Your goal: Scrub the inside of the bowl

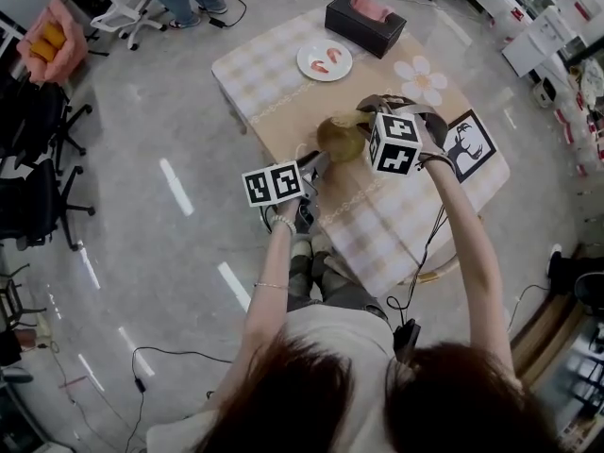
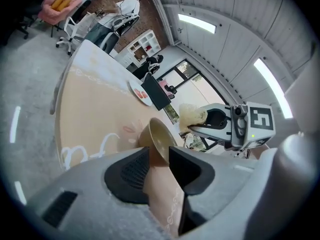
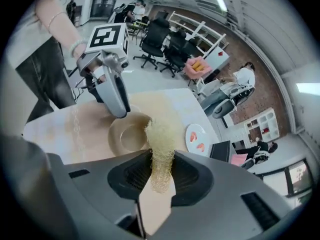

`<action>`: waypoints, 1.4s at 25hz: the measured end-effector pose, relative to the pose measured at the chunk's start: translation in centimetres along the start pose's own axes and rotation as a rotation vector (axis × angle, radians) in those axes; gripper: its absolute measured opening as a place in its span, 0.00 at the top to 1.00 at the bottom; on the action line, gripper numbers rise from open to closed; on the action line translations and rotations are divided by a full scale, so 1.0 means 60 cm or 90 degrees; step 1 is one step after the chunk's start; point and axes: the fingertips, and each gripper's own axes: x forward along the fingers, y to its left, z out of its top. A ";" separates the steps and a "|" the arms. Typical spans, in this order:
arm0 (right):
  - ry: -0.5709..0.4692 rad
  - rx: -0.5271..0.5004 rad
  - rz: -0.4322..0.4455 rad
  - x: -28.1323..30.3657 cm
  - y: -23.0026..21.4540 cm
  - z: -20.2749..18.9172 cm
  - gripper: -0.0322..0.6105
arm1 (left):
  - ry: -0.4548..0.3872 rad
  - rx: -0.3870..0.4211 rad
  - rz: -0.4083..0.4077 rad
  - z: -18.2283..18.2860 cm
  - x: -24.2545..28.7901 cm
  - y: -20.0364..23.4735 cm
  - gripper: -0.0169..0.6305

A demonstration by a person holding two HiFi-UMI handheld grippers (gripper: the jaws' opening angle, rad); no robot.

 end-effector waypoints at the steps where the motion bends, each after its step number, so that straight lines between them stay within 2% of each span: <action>1: 0.011 -0.027 0.001 0.001 -0.002 0.000 0.80 | 0.000 -0.007 0.001 -0.001 0.001 0.000 0.79; 5: 0.037 -0.119 0.014 0.009 -0.001 0.008 0.80 | -0.004 -0.031 0.000 -0.003 0.000 0.001 0.79; 12: 0.076 -0.229 0.033 0.032 0.005 0.013 0.80 | 0.005 -0.048 -0.005 -0.004 0.004 0.003 0.78; 27: 0.141 -0.360 0.061 0.071 0.014 0.017 0.80 | 0.023 -0.080 0.005 -0.005 0.015 0.004 0.79; 35: 0.161 -0.390 0.059 0.085 0.021 0.022 0.80 | 0.026 -0.098 0.010 -0.006 0.017 0.007 0.79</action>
